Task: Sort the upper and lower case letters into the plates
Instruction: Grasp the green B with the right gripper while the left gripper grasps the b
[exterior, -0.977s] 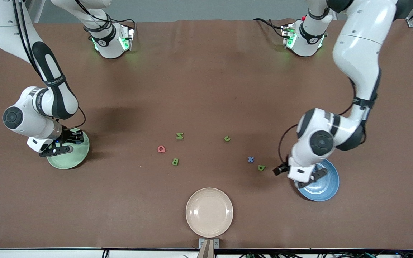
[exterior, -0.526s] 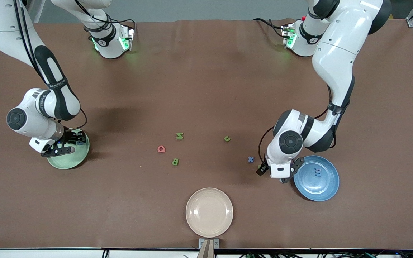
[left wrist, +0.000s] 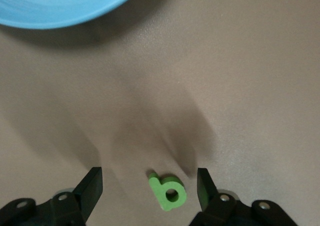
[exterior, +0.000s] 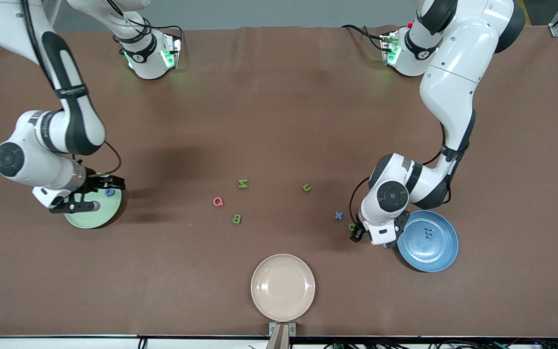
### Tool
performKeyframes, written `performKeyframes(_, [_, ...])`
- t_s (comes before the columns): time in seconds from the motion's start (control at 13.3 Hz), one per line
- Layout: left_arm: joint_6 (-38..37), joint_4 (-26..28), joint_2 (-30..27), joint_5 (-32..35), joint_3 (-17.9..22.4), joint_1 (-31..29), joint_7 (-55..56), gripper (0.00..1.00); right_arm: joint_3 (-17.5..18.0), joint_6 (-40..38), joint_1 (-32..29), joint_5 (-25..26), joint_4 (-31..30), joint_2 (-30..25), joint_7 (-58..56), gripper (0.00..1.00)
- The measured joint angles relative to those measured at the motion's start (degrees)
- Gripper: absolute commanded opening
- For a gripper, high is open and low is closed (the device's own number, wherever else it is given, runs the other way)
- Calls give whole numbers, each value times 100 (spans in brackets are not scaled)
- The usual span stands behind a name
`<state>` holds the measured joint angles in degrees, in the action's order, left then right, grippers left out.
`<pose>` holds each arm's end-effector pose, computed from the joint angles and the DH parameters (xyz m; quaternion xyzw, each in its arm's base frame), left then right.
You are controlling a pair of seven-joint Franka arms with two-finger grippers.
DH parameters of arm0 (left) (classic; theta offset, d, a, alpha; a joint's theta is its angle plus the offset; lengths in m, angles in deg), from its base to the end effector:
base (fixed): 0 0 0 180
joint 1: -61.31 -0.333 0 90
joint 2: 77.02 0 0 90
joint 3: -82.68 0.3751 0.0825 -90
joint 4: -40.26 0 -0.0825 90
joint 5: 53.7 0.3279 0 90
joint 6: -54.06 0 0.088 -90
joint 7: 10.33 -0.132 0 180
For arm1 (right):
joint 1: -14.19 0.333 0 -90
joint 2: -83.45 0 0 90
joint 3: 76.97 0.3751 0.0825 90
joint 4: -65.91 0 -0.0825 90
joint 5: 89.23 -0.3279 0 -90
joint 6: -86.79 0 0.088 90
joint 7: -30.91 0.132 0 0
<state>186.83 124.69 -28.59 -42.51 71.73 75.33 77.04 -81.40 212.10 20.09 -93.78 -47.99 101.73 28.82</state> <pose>0.6691 -0.2690 0.2326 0.8724 0.4888 0.0055 0.0064 0.5656 0.0220 0.3632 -0.9980 -0.0074 0.0591 0.0191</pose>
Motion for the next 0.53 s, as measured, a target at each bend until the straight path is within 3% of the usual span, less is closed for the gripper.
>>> performKeyframes(0.3, [138, -125, 144, 0, -20, 47, 171, 64, 25, 7, 987, -1, 223, 54, 1534, 100])
performKeyframes(0.45, [139, -151, 160, 0, -20, 86, 172, 48, 31, 16, 1519, -2, 526, 262, 2492, 100])
performKeyframes(0.53, [133, -161, 159, 0, -20, 93, 172, 33, 32, 27, 1780, -2, 764, 466, 2957, 100])
